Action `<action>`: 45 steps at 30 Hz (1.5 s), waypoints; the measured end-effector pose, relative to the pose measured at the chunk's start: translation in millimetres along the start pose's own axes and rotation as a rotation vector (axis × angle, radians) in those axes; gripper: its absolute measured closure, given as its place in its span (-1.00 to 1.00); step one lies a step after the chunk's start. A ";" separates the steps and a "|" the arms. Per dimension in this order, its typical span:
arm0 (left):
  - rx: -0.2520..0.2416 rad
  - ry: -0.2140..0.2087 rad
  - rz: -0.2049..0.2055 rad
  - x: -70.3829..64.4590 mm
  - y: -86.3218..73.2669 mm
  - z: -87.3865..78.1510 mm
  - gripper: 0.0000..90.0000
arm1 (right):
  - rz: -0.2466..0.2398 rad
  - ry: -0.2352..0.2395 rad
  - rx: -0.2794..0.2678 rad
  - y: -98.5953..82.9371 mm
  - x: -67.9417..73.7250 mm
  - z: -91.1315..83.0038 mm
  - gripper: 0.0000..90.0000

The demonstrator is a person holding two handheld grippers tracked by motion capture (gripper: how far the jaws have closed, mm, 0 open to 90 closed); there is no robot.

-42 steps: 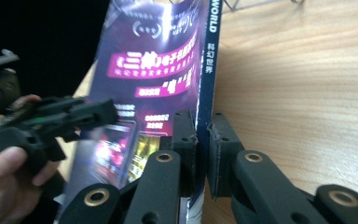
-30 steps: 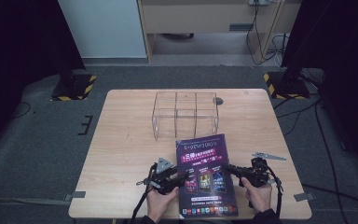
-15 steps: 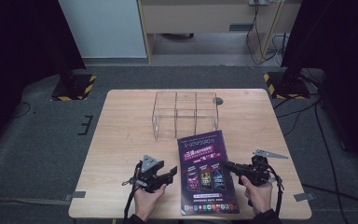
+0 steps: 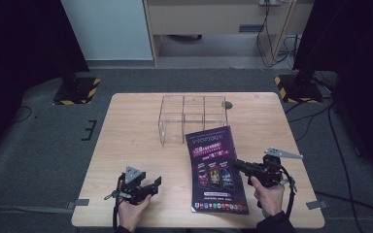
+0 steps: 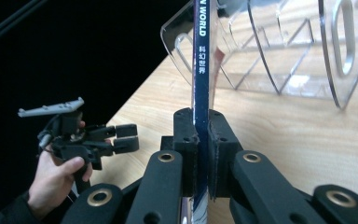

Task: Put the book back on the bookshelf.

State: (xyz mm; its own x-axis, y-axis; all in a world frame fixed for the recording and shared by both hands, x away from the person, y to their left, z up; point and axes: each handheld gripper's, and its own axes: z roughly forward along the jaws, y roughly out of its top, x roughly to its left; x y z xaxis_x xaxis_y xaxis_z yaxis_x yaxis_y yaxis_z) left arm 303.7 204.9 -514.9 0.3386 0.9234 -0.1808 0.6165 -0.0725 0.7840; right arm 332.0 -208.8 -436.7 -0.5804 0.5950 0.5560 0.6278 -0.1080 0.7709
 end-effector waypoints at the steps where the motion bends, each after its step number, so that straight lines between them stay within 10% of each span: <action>1: 0.006 0.016 0.002 3.2 -1.0 -0.6 -0.37 | -0.010 0.004 -0.012 4.5 3.3 -1.5 0.89; 16: 0.054 0.139 0.047 19.1 -8.3 4.2 -0.44 | -0.072 0.006 -0.093 31.2 23.7 -12.6 0.89; 45: 0.098 0.188 0.084 21.1 -10.5 12.7 -0.57 | -0.185 -0.102 -0.291 81.7 47.1 -31.4 0.89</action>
State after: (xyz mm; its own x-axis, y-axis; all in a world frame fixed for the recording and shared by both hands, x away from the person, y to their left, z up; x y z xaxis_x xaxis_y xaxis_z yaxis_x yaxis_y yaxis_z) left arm 313.4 220.3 -534.5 0.2585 0.9660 0.0039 0.6611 -0.1798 0.7284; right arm 339.7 -214.6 -337.8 -0.6064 0.7004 0.3764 0.3342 -0.2050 0.9199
